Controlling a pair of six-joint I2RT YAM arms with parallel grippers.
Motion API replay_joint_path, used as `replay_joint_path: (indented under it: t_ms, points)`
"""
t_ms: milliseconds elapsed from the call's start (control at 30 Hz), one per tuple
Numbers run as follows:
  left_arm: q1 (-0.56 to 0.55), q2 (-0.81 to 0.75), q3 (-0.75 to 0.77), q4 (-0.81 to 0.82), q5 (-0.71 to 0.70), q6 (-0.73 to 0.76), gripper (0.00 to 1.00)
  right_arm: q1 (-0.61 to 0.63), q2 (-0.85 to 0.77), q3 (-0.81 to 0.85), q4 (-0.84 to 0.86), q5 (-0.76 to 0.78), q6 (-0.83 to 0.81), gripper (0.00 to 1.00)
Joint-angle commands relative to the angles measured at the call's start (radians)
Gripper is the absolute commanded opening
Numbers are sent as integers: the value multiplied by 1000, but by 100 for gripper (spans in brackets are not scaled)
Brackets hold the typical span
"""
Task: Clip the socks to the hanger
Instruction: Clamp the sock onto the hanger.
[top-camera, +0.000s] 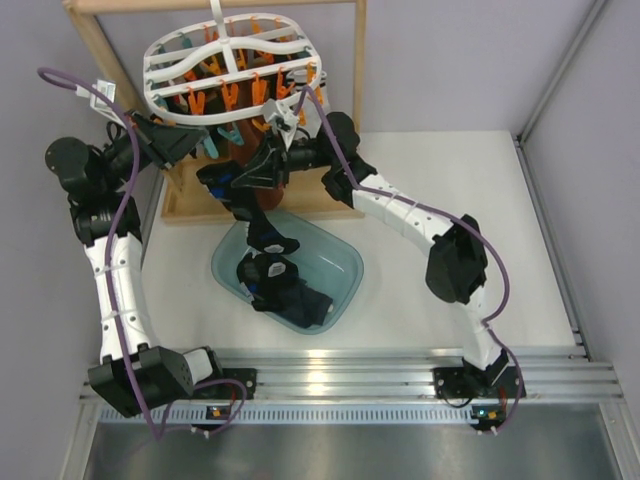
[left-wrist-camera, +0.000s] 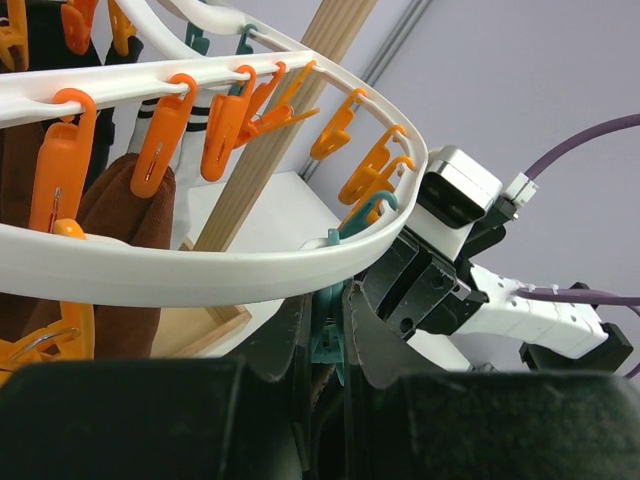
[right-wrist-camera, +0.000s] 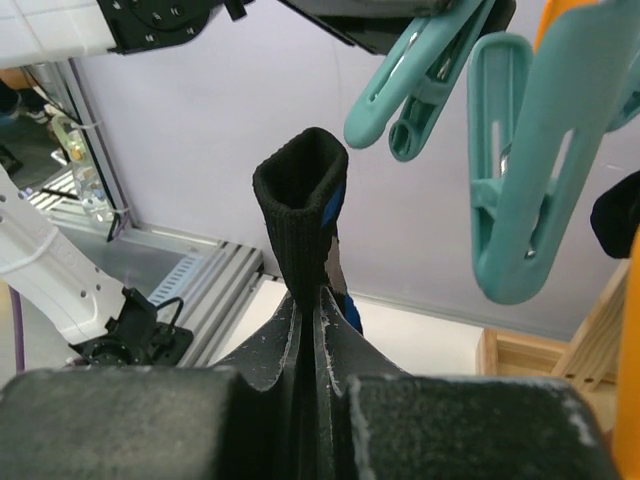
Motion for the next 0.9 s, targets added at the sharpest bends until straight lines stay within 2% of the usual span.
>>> replay_joint_path:
  t_ms: [0,867]
  points:
    - [-4,-6,-13,89,91,-40,0,-19,22,77,78,-14,76,0]
    - [-6,-9,-52,204,133,-129,0,-44,86,118,157,12,171,0]
